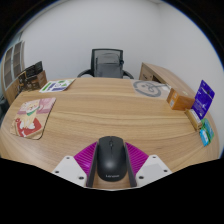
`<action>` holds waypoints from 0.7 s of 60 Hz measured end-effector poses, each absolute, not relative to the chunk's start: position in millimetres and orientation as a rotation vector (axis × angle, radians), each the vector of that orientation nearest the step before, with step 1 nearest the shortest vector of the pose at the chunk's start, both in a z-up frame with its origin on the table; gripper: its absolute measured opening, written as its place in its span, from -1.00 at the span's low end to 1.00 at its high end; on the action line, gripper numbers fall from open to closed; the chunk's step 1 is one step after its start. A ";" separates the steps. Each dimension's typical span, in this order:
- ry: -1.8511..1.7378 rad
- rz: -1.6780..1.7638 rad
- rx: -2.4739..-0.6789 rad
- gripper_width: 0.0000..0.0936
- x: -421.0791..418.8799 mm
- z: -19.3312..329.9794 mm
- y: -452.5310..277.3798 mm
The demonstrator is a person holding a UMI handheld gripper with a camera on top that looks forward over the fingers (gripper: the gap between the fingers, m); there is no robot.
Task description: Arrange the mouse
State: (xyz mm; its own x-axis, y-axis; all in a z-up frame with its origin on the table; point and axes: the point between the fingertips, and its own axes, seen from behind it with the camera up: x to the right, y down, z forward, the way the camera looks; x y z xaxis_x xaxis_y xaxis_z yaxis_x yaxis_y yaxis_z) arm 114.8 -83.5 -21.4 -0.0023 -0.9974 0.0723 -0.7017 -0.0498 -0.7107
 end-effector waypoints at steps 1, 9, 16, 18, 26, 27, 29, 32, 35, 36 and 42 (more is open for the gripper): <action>1.756 -0.807 -1.801 0.05 114.3 -21.6 -83.7; 1.764 -0.800 -1.782 -0.18 114.7 -20.9 -85.0; 1.813 -0.795 -1.769 -0.34 111.5 -18.5 -85.6; 1.826 -0.783 -1.769 -0.35 109.8 -15.9 -85.1; 1.798 -0.860 -1.736 -0.34 114.9 32.5 -87.2; 1.791 -0.864 -1.725 -0.34 116.5 41.0 -85.5; 1.779 -0.866 -1.719 -0.34 118.9 56.2 -81.4; 1.763 -0.867 -1.700 -0.34 126.3 81.8 -73.4; 1.738 -0.879 -1.682 -0.34 135.6 107.7 -63.3; 1.728 -0.886 -1.678 -0.34 139.0 116.0 -59.4; 1.663 -0.883 -1.652 -0.34 158.1 158.6 -19.2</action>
